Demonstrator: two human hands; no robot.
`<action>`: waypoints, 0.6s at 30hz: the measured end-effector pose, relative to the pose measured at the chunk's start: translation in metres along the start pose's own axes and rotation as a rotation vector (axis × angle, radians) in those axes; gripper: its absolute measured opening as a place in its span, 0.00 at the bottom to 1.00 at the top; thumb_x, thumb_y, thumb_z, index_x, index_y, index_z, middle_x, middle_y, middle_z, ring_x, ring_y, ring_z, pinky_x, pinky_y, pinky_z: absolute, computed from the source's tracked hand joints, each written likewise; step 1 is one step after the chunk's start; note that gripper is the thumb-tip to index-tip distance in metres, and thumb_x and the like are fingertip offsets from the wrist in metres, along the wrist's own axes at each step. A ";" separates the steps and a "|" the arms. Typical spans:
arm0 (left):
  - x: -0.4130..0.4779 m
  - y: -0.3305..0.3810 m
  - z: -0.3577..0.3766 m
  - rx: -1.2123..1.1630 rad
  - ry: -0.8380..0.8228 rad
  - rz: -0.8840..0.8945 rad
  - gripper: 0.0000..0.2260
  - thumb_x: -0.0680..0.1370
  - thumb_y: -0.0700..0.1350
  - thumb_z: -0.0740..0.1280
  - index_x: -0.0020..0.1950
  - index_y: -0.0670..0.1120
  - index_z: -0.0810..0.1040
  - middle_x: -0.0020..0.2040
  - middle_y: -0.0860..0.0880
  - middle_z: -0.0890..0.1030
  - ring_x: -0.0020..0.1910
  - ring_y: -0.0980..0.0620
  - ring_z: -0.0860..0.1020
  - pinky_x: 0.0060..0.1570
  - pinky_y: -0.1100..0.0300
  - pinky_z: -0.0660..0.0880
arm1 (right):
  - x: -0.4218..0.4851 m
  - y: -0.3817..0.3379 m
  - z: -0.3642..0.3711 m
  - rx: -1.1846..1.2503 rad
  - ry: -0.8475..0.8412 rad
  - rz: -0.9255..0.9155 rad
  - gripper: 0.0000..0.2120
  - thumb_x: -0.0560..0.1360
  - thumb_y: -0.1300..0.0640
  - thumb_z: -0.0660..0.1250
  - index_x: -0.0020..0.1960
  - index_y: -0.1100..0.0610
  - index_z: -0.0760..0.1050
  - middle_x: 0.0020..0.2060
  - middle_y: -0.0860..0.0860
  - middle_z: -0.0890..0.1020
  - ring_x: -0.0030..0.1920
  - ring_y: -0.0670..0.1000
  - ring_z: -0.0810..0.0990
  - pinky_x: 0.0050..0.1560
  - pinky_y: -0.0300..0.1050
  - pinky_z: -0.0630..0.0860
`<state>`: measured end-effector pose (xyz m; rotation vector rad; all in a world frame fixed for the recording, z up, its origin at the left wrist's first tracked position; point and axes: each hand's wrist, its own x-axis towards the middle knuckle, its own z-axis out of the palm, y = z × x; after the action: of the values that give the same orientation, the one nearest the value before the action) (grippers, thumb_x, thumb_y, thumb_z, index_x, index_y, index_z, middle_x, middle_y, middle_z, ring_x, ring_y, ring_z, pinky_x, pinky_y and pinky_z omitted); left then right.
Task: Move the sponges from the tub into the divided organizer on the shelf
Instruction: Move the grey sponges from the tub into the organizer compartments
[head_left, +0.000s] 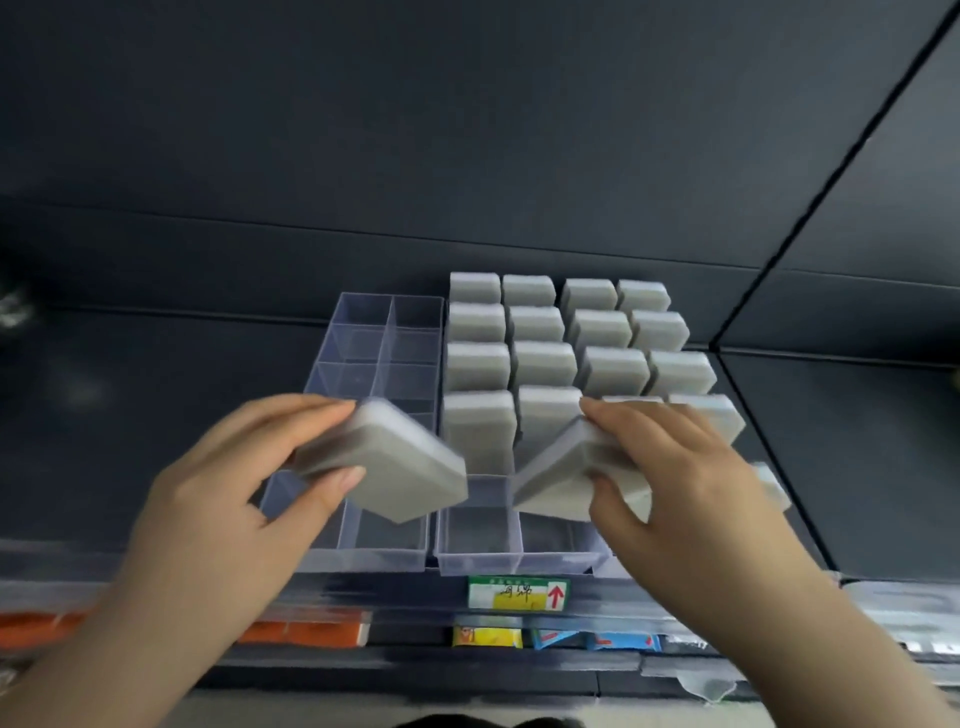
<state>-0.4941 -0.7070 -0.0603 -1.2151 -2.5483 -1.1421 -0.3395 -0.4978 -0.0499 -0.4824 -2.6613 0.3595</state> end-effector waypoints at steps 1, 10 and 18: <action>0.000 -0.001 -0.001 0.002 -0.002 0.006 0.20 0.68 0.48 0.67 0.60 0.48 0.78 0.56 0.59 0.76 0.54 0.65 0.72 0.57 0.80 0.61 | 0.000 0.000 0.002 -0.030 -0.010 -0.002 0.24 0.64 0.66 0.72 0.60 0.60 0.76 0.51 0.52 0.81 0.53 0.57 0.77 0.50 0.44 0.73; -0.005 -0.004 0.001 -0.071 0.009 0.047 0.18 0.68 0.46 0.69 0.58 0.49 0.79 0.56 0.61 0.75 0.54 0.69 0.71 0.55 0.79 0.63 | 0.001 -0.003 0.014 -0.088 -0.090 -0.026 0.24 0.64 0.67 0.72 0.60 0.60 0.76 0.52 0.53 0.81 0.54 0.57 0.77 0.48 0.51 0.78; -0.011 -0.006 -0.003 -0.041 0.003 0.068 0.19 0.68 0.46 0.68 0.58 0.47 0.79 0.54 0.59 0.76 0.53 0.69 0.70 0.55 0.79 0.64 | 0.005 0.003 0.030 -0.176 -0.225 -0.049 0.26 0.73 0.62 0.63 0.70 0.52 0.66 0.64 0.46 0.74 0.65 0.50 0.68 0.60 0.41 0.67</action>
<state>-0.4914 -0.7183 -0.0653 -1.2969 -2.4728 -1.1856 -0.3558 -0.4986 -0.0752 -0.4515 -2.9341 0.1744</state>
